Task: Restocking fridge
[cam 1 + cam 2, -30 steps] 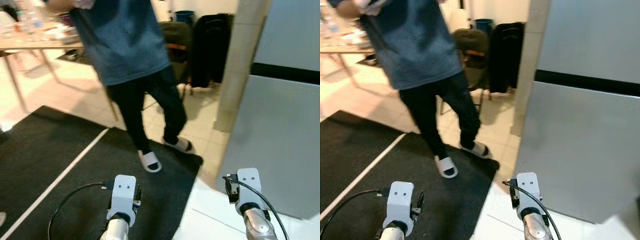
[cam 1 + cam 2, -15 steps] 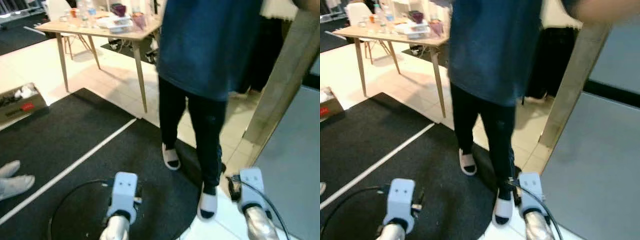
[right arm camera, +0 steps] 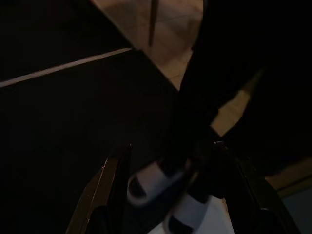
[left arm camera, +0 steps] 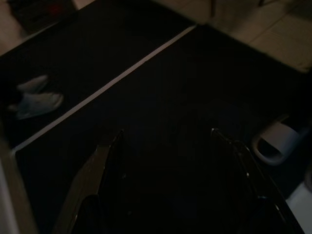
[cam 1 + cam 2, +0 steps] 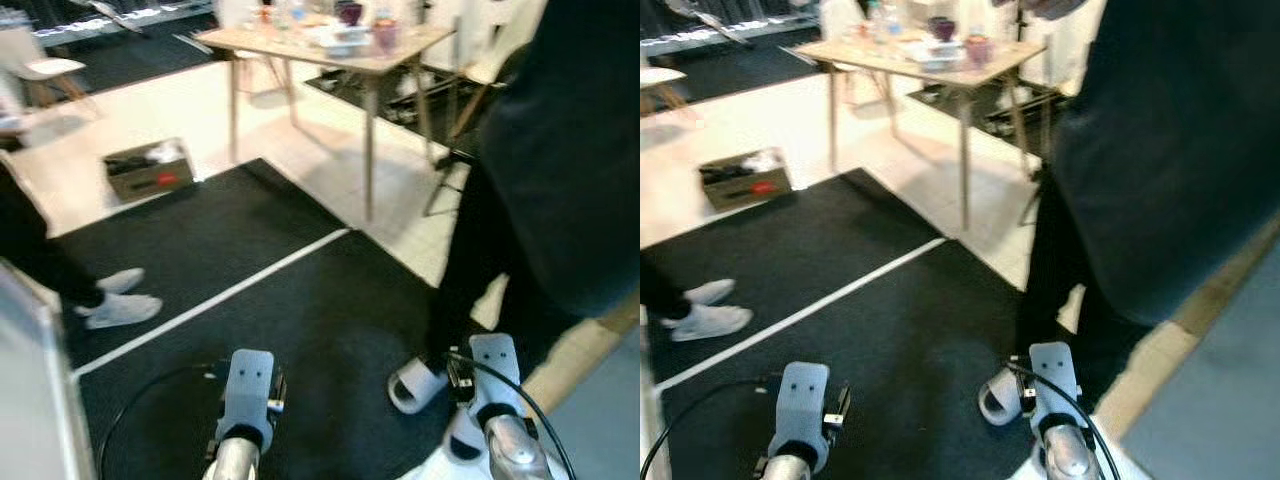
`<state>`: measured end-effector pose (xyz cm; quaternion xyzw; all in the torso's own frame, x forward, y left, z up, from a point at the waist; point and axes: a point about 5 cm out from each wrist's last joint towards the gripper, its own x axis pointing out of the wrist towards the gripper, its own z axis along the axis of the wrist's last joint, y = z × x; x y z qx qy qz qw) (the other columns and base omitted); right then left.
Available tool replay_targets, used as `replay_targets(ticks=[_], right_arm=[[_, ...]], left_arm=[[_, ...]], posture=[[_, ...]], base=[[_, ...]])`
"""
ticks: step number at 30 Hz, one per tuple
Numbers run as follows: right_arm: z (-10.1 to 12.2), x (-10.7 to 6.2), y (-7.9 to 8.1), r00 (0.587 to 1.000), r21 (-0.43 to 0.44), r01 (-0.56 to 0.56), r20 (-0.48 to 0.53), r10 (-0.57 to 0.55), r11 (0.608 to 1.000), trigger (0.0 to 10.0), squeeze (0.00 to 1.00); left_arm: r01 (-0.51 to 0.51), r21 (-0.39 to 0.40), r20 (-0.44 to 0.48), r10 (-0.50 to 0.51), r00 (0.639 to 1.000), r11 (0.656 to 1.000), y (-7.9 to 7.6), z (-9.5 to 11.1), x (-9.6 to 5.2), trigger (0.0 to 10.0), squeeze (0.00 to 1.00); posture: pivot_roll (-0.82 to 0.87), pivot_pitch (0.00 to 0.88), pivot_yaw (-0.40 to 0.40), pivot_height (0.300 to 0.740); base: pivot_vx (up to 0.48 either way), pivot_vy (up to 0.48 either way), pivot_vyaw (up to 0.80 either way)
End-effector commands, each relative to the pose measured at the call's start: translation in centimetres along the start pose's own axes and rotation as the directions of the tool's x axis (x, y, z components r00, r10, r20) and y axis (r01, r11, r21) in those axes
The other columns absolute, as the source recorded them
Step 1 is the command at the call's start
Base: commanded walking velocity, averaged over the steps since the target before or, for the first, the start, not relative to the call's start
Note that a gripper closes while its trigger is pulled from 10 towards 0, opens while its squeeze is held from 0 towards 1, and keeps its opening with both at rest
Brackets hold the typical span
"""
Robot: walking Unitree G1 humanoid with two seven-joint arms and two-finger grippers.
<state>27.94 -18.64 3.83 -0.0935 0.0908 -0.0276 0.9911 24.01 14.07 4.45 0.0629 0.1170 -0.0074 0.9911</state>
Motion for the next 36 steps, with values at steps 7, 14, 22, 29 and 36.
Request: replay_targets(ticks=[7,14,22,29,36], right_arm=[[-0.41,-0.15,0.10,1.000,-0.005,-0.008,-0.020,0.008,1.000,10.0,0.00],[-0.38,-0.15,0.09,1.000,-0.007,-0.009,-0.018,0.009,1.000,10.0,0.00],[-0.35,-0.12,0.10,1.000,-0.007,-0.010,-0.017,0.010,1.000,10.0,0.00],[-0.37,-0.14,0.12,1.000,-0.005,-0.008,-0.018,0.008,1.000,10.0,0.00],[-0.39,-0.14,0.10,1.000,-0.004,-0.007,-0.019,0.007,1.000,10.0,0.00]], left_arm=[[0.001,0.007,-0.014,-0.001,1.000,1.000,0.00,-0.30,-0.13,10.0,0.00],[0.003,0.008,-0.013,-0.003,1.000,1.000,-0.03,-0.30,-0.09,10.0,0.00],[0.005,0.010,-0.012,-0.005,1.000,1.000,-0.02,-0.24,-0.02,10.0,0.00],[0.006,0.012,-0.012,-0.005,1.000,1.000,-0.02,-0.15,0.03,10.0,0.00],[0.004,0.013,-0.014,-0.004,1.000,1.000,-0.03,-0.16,0.04,10.0,0.00]], posture=[[-0.12,0.149,0.032,0.721],[-0.12,0.147,0.032,0.721],[-0.12,0.144,0.033,0.721],[-0.12,0.150,0.035,0.721],[-0.12,0.152,0.035,0.721]], base=[[0.000,0.000,0.79],[0.000,0.000,0.79],[0.000,0.000,0.79],[0.000,0.000,0.79],[0.000,0.000,0.79]])
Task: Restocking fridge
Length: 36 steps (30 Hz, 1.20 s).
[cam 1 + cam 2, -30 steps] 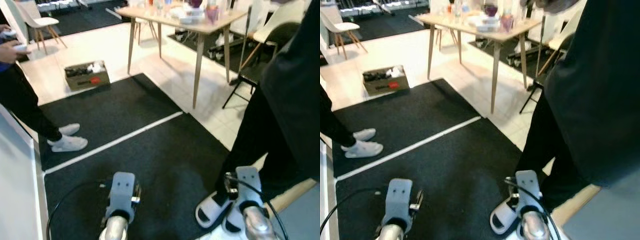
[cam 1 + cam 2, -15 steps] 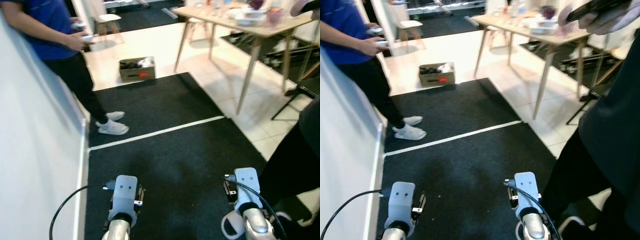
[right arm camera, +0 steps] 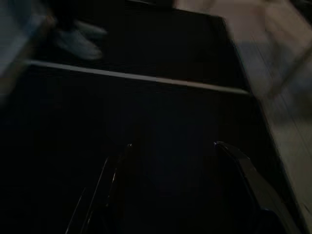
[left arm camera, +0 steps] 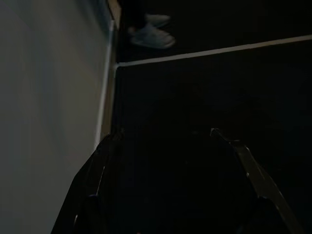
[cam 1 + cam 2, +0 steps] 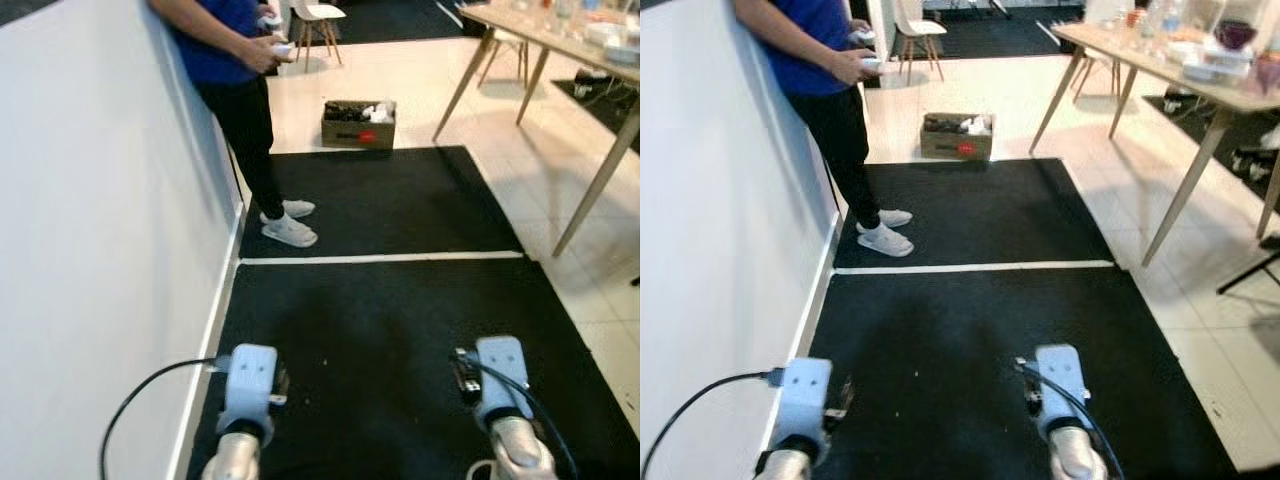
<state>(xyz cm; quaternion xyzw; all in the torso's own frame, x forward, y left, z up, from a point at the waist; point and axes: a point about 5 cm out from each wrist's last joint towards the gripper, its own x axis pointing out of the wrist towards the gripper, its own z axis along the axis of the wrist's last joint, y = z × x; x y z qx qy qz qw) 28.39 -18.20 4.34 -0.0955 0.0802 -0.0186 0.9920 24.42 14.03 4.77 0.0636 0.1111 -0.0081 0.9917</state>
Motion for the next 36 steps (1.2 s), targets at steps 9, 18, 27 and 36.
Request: replay_targets(ticks=[9,18,27,36], right_arm=[[-0.96,-0.49,-0.17,0.999,0.005,0.011,-0.036,-0.011,1.000,10.0,0.00],[-0.41,-0.50,0.56,1.000,0.049,-0.011,-0.002,0.011,0.999,10.0,0.00],[-0.44,-0.52,0.65,1.000,0.053,-0.020,-0.001,0.021,0.998,10.0,0.00],[-0.48,-0.54,0.66,1.000,0.051,-0.025,-0.004,0.026,0.998,10.0,0.00]], left_arm=[[-0.003,0.010,-0.031,0.004,1.000,1.000,0.15,-0.66,-0.20,10.0,0.00],[-0.024,-0.019,-0.024,0.023,0.999,1.000,0.47,-0.38,0.19,10.0,0.00],[-0.025,-0.021,-0.023,0.024,0.999,0.999,0.48,-0.31,0.32,10.0,0.00],[-0.025,-0.025,-0.026,0.025,0.999,0.999,0.42,-0.37,0.36,10.0,0.00]], posture=[[-0.12,0.152,0.034,0.721],[-0.12,0.153,0.034,0.721],[-0.12,0.153,0.034,0.721],[-0.12,0.153,0.033,0.721]], base=[[0.000,0.000,0.70],[0.000,0.000,0.05],[0.442,0.000,0.00],[0.480,0.000,0.00]])
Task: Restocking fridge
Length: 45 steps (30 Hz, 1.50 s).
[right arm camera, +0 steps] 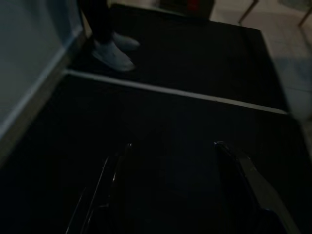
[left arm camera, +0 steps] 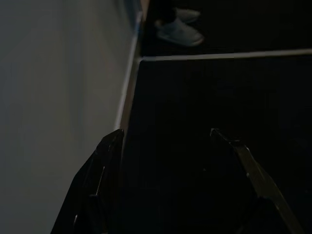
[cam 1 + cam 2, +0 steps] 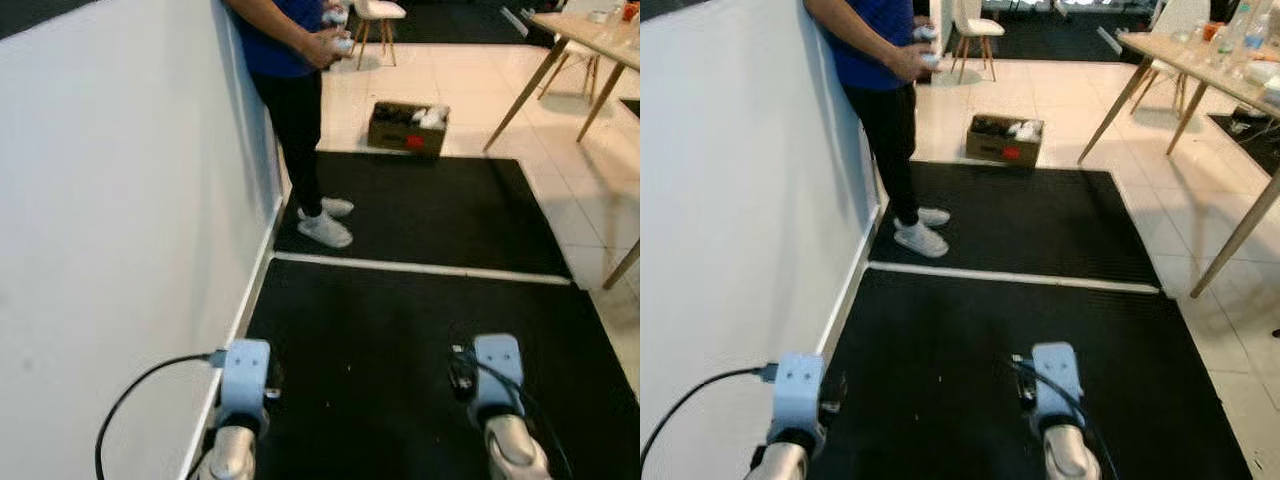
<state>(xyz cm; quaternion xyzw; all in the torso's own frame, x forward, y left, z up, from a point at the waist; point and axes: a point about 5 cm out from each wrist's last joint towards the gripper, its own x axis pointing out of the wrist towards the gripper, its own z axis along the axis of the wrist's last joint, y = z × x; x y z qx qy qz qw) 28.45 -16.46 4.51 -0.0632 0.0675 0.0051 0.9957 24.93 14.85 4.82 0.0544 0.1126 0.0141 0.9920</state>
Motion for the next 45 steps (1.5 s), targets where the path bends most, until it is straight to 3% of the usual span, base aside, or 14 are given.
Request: replay_targets(ticks=[1,22,45], right_arm=[[-0.90,-0.56,-1.04,0.999,-0.011,0.025,-0.033,-0.026,1.000,10.0,0.00],[-0.97,-0.52,-1.43,0.998,0.009,0.038,-0.041,-0.038,0.999,10.0,0.00],[-1.06,-0.48,-1.90,0.997,0.020,0.053,-0.053,-0.052,0.998,10.0,0.00]], left_arm=[[0.017,-0.002,-0.021,-0.017,1.000,1.000,-0.40,-0.43,-0.14,10.0,0.00],[0.019,-0.003,-0.031,-0.019,0.999,1.000,-0.59,-0.61,0.02,10.0,0.00],[0.009,-0.023,-0.062,-0.010,0.998,1.000,-0.65,-0.83,0.13,10.0,0.00]], posture=[[-0.12,0.153,0.033,0.721],[-0.12,0.147,0.031,0.721],[-0.12,0.149,0.031,0.721]], base=[[0.480,0.000,0.00],[0.474,0.000,0.00],[0.040,0.000,-0.77]])
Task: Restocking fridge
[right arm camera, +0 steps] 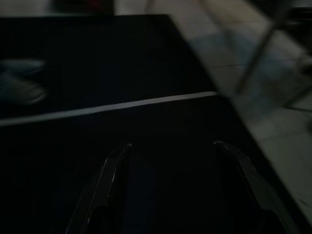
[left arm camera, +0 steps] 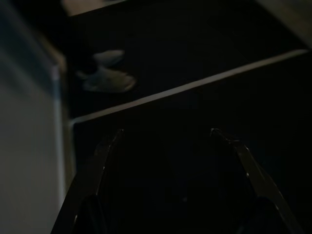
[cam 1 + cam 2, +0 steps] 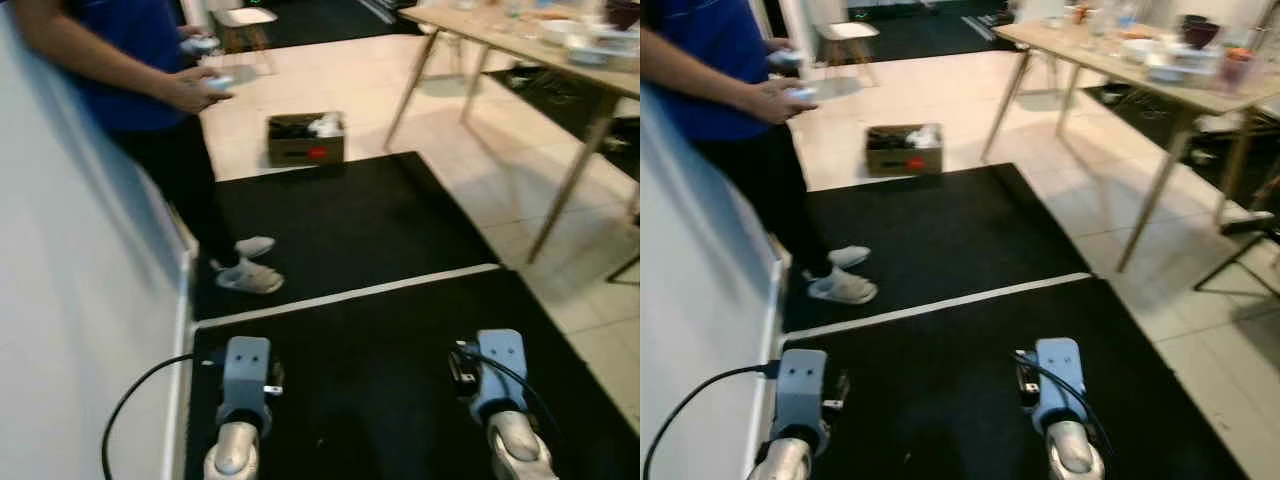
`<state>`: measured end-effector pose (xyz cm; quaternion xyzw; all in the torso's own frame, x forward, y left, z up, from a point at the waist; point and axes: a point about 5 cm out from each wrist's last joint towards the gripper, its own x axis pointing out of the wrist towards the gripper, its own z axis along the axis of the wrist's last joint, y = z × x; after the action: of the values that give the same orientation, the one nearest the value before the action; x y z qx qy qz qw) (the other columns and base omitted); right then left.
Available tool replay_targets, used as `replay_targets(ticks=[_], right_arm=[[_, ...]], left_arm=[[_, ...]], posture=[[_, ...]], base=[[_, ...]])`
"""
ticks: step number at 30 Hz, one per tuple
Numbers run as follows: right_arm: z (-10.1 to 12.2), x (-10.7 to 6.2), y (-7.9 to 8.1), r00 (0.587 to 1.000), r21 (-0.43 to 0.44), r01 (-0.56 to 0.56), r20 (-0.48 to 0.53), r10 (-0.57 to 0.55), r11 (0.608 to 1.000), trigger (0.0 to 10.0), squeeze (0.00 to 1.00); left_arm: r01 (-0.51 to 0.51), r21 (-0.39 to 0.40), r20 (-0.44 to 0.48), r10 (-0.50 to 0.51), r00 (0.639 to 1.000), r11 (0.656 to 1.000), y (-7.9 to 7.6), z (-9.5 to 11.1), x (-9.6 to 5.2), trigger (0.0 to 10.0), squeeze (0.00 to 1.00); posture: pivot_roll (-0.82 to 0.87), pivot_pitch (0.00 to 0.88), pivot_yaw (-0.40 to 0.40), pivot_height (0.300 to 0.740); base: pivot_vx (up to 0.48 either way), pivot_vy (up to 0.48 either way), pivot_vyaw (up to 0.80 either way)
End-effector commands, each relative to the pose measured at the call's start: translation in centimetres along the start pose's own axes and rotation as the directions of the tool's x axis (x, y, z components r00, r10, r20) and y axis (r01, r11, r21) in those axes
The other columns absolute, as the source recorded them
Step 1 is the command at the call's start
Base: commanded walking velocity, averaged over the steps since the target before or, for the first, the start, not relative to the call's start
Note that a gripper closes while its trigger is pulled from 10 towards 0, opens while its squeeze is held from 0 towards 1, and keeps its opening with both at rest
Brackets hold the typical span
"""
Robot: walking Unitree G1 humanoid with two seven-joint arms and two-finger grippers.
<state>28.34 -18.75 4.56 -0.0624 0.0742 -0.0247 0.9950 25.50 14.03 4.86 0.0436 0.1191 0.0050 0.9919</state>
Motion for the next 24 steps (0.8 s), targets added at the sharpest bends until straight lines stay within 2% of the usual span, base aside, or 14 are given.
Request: replay_targets(ticks=[1,5,9,24], right_arm=[[-0.80,-0.37,0.35,0.999,0.014,-0.006,-0.036,0.007,1.000,10.0,0.00],[-0.80,-0.37,0.35,0.999,0.014,-0.006,-0.036,0.006,1.000,10.0,0.00],[-0.81,-0.39,0.37,0.999,0.013,-0.007,-0.035,0.007,1.000,10.0,0.00],[-0.82,-0.43,0.63,0.999,0.002,-0.016,-0.035,0.016,1.000,10.0,0.00]], left_arm=[[-0.012,-0.004,-0.050,0.012,0.999,1.000,0.19,-1.09,-0.38,10.0,0.00],[-0.013,-0.002,-0.047,0.012,0.999,1.000,0.18,-1.08,-0.42,10.0,0.00],[-0.011,0.001,-0.040,0.011,0.999,1.000,0.15,-1.03,-0.45,10.0,0.00],[-0.011,0.008,-0.038,0.011,0.999,1.000,0.14,-0.99,-0.44,10.0,0.00]], posture=[[-0.12,0.149,0.031,0.721],[-0.12,0.150,0.030,0.721],[-0.12,0.151,0.030,0.721],[-0.12,0.153,0.029,0.721]], base=[[0.000,0.000,-0.80],[0.000,0.000,-0.80],[0.327,0.000,0.00],[0.480,0.000,0.00]])
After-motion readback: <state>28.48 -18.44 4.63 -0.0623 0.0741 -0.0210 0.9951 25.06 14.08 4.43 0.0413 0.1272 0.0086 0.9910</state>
